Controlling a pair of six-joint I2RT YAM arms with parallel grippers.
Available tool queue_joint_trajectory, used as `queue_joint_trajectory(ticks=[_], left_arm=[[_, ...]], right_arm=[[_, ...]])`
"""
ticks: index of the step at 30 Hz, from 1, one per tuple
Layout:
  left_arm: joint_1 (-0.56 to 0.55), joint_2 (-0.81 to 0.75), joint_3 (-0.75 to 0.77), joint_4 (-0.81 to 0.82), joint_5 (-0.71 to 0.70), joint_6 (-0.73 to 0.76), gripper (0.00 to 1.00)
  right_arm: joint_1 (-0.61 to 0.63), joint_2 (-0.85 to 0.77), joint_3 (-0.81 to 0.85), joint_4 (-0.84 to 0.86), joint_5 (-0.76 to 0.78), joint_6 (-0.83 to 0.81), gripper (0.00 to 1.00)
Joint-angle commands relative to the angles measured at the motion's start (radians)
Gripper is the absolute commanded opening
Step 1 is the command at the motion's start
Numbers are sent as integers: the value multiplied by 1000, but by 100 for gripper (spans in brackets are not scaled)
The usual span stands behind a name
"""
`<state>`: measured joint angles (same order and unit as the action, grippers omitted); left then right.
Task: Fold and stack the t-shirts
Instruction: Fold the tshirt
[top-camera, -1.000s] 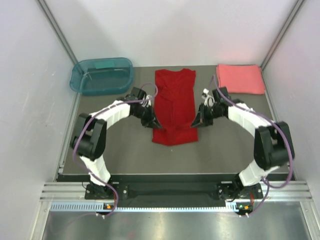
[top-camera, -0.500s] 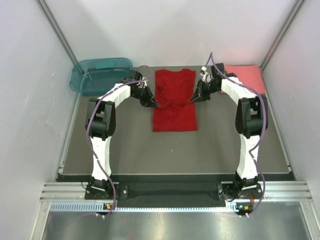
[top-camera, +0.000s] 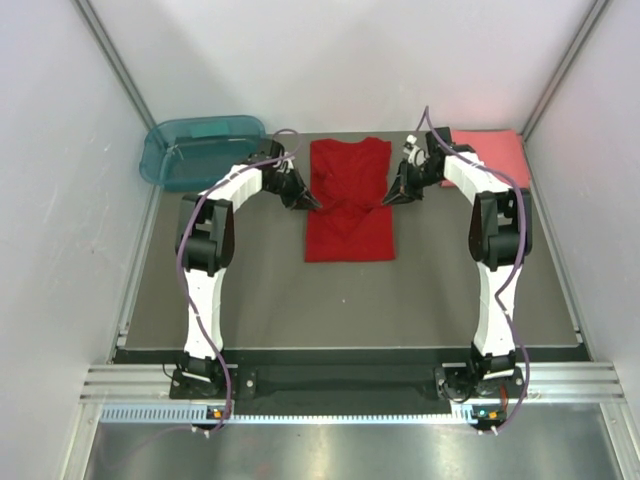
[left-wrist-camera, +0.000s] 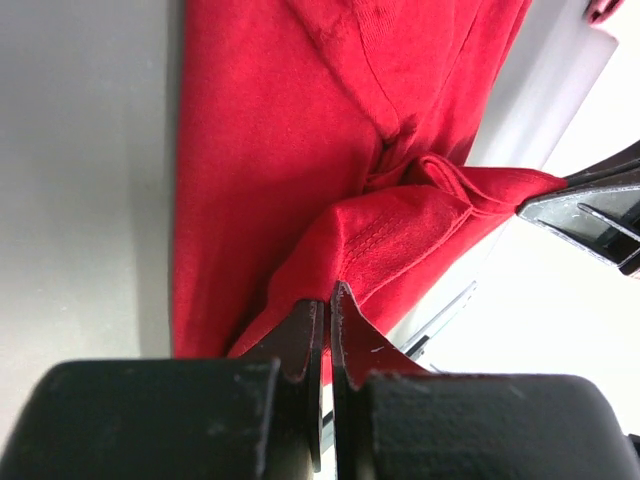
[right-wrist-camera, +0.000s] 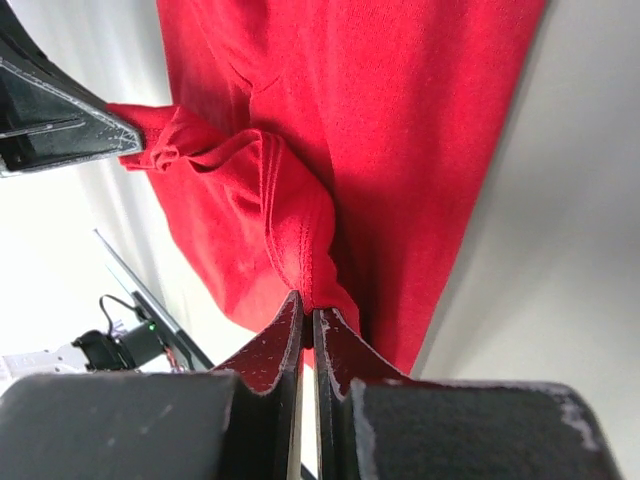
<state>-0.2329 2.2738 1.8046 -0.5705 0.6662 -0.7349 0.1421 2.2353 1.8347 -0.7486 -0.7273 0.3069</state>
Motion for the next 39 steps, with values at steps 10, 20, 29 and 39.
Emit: queue_joint_trajectory(ticks=[10, 20, 29, 39], left_arm=[[33, 62, 116, 32, 12, -31, 0], [49, 122, 160, 31, 24, -38, 3], [60, 148, 237, 0, 0, -20, 23], [64, 86, 401, -138, -100, 69, 38]], right_arm=[[-29, 89, 138, 20, -54, 41, 0], [-33, 119, 173, 46, -57, 70, 0], [-41, 181, 247, 48, -51, 107, 10], [-70, 184, 376, -78, 55, 71, 43]])
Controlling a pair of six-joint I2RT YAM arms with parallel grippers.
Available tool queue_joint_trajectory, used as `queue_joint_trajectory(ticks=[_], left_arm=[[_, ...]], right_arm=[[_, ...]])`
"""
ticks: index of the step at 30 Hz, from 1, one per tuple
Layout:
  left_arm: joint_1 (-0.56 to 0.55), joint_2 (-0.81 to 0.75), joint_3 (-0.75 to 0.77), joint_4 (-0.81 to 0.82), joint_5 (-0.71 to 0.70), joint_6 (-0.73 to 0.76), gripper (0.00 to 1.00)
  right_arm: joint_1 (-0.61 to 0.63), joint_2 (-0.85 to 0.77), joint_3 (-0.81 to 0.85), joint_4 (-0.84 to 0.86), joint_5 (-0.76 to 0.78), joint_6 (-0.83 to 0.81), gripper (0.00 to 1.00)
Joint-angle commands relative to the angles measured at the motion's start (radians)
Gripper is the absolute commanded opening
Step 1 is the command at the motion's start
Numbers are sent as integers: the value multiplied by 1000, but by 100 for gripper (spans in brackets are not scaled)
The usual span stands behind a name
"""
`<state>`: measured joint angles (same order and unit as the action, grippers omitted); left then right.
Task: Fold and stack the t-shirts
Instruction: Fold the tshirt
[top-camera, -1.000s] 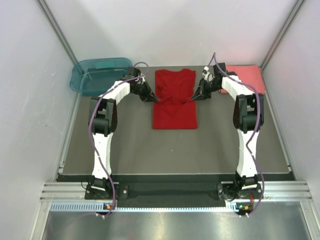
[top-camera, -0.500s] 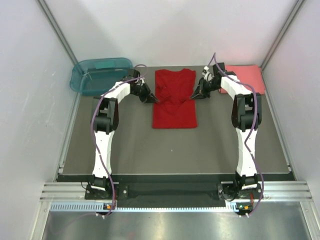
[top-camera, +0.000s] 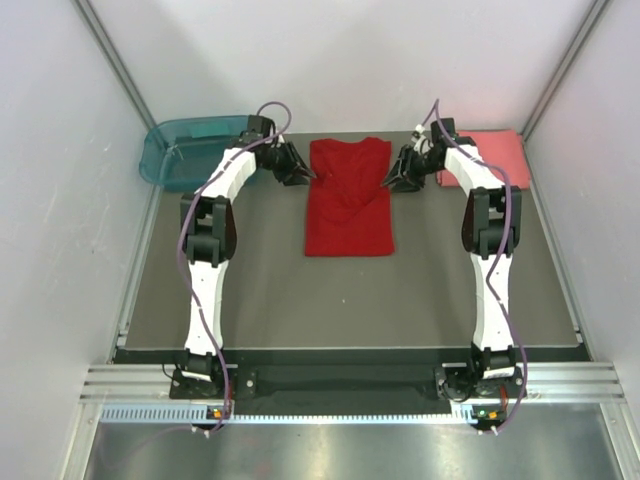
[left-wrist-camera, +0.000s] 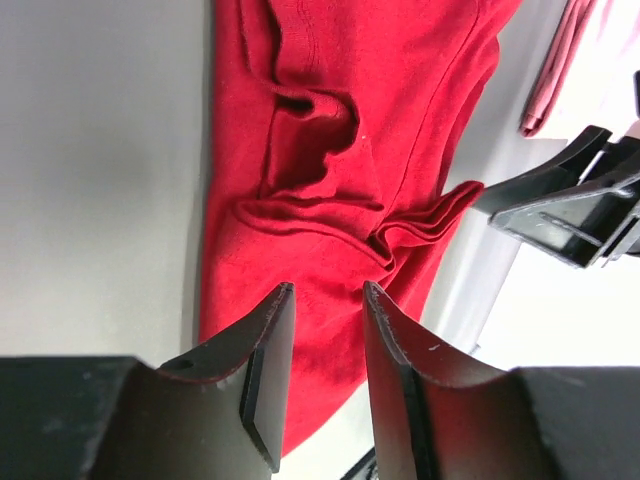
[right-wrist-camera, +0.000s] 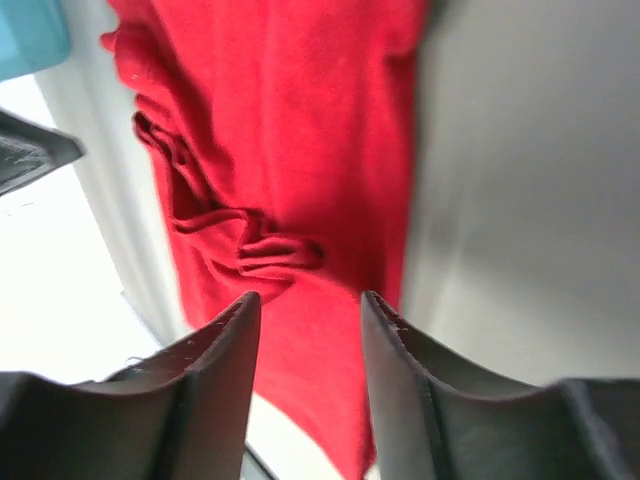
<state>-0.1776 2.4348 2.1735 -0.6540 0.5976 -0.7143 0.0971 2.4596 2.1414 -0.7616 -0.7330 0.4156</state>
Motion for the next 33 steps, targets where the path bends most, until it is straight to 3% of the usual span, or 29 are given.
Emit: queue_joint_trajectory(ticks=[1, 5, 12, 18, 22, 33], left_arm=[[7, -89, 16, -61, -32, 53, 38], [0, -199, -96, -69, -38, 78, 39], [-94, -327, -358, 95, 59, 36, 33], [-138, -376, -556, 197, 71, -7, 29], [-137, -369, -642, 208, 51, 16, 26], [-120, -367, -802, 159, -55, 114, 21]], right_arm=[[-28, -53, 64, -83, 73, -72, 46], [-20, -126, 40, -165, 145, -149, 53], [52, -332, -213, -119, 130, -182, 55], [141, -416, -455, -42, 104, -184, 48], [145, -441, -596, 73, 60, -150, 28], [113, -422, -773, 114, 110, -207, 24]])
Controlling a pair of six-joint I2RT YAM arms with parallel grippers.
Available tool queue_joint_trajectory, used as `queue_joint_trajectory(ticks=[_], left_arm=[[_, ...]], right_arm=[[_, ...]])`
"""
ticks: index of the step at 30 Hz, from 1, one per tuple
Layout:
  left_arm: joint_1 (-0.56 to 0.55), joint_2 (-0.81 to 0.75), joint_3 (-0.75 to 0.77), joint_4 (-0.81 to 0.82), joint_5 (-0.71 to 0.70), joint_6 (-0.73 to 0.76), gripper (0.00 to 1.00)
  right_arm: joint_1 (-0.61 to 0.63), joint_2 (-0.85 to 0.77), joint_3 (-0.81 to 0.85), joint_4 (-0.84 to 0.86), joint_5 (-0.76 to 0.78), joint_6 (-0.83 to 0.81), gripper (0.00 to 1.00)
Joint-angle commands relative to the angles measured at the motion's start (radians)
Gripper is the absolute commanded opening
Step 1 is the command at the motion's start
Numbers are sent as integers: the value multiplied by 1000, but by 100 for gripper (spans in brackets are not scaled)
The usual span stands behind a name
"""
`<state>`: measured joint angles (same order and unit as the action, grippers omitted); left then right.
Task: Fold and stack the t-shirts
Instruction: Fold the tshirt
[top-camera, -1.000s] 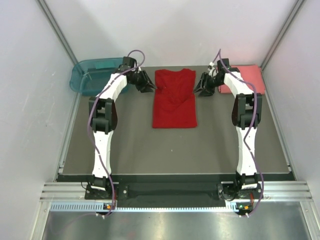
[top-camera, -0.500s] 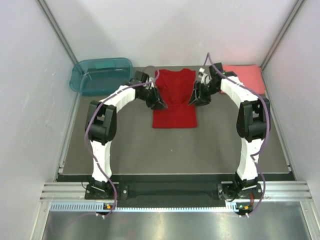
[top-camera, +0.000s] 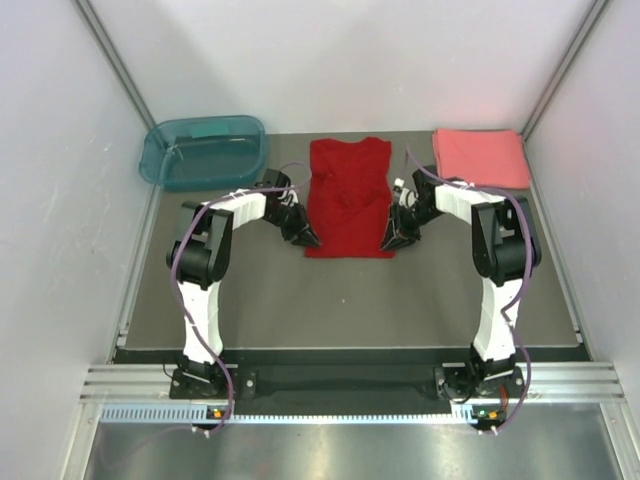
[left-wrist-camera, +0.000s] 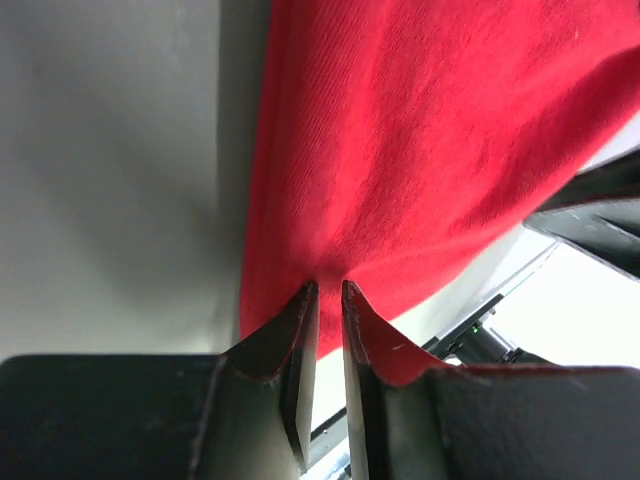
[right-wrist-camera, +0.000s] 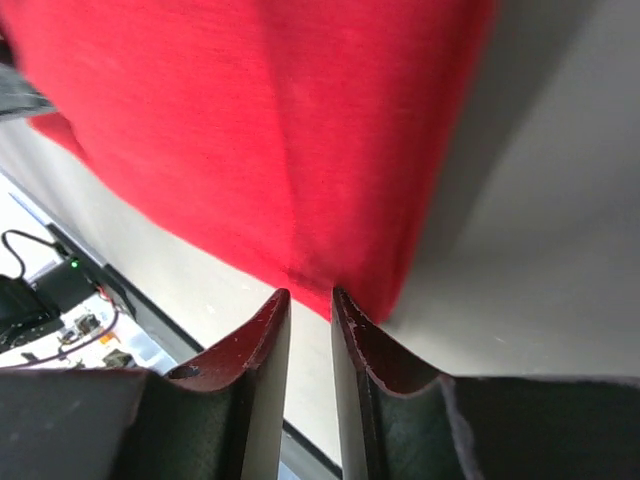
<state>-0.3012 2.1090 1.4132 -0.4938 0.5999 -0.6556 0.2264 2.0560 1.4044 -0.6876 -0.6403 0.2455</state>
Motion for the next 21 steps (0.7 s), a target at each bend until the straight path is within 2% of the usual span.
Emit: queue_joint_trajectory(ticks=[1, 4, 6, 8, 11, 12, 15, 21], left_arm=[[4, -56, -43, -11, -60, 68, 21], [2, -114, -53, -44, -80, 105, 27], [5, -148, -49, -75, -101, 123, 37], [11, -196, -51, -110, -107, 140, 43], [14, -251, -56, -138, -108, 148, 54], [16, -260, -60, -141, -97, 148, 55], [19, -262, -86, -124, -59, 117, 57], [24, -219, -144, -66, -58, 31, 57]], right_arm=[[-19, -29, -41, 42, 14, -40, 24], [-25, -65, -47, 33, 13, -49, 28], [-33, -102, -45, 25, 11, -49, 31], [-51, -137, -48, 14, 1, -45, 31], [-71, -180, -65, 11, -10, -31, 39], [-78, -189, -80, 10, -13, -26, 46], [-84, -203, -125, 31, -30, -18, 56], [-84, -169, -217, 147, -94, 43, 59]])
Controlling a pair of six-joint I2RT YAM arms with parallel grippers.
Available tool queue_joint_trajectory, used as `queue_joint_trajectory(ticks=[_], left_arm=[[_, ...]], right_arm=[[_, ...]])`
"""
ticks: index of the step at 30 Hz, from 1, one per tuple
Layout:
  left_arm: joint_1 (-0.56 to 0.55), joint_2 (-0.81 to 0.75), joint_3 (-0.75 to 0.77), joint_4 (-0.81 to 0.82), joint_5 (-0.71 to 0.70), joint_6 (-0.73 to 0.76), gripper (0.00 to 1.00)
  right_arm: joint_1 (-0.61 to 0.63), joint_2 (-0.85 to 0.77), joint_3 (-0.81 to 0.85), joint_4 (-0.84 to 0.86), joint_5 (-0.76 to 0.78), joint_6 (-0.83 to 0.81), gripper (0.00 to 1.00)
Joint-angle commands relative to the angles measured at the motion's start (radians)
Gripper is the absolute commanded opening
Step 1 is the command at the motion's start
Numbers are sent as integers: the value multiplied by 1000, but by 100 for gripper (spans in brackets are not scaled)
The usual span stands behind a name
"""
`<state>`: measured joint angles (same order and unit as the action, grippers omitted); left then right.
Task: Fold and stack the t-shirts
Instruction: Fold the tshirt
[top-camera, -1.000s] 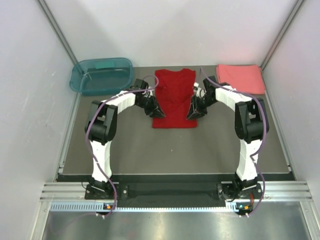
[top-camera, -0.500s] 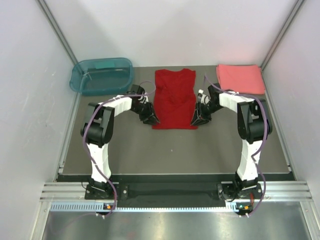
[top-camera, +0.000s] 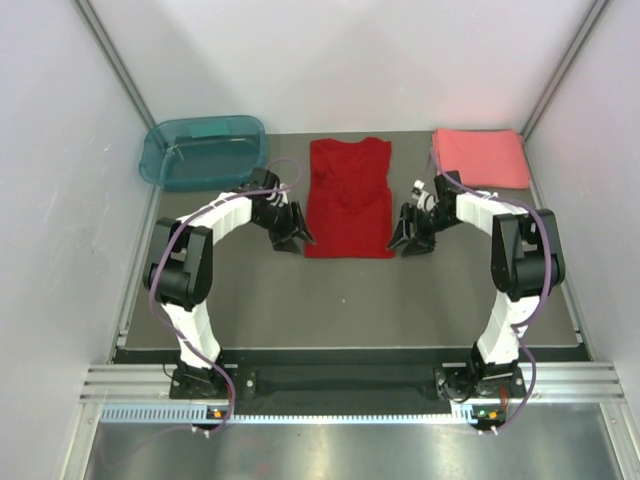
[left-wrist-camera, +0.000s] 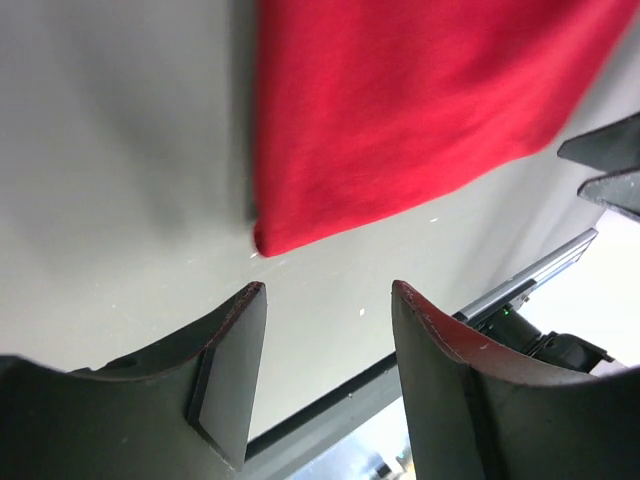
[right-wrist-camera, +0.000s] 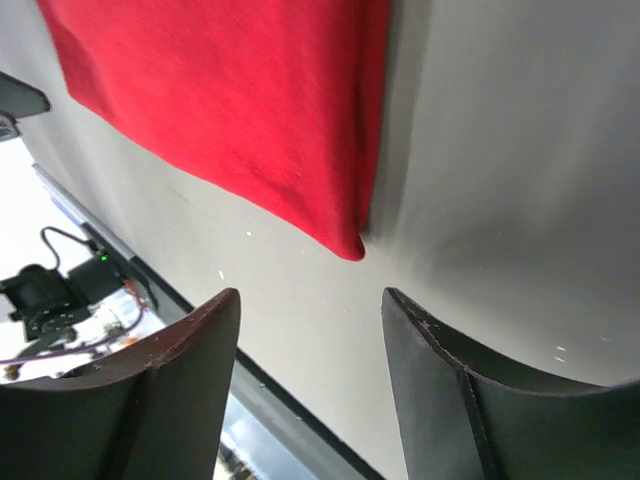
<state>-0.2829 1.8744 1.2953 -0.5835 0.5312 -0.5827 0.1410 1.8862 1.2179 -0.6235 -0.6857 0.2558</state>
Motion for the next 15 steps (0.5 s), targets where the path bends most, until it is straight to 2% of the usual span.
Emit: queue_joint_trajectory(ticks=[1, 9, 15], left_arm=[[5, 22, -30, 25, 0, -57, 57], [5, 75, -76, 70, -11, -115, 56], [5, 132, -45, 105, 1, -135, 51]], right_arm=[[2, 5, -40, 99, -54, 42, 59], [5, 51, -84, 200, -75, 109, 56], [5, 83, -63, 242, -55, 149, 51]])
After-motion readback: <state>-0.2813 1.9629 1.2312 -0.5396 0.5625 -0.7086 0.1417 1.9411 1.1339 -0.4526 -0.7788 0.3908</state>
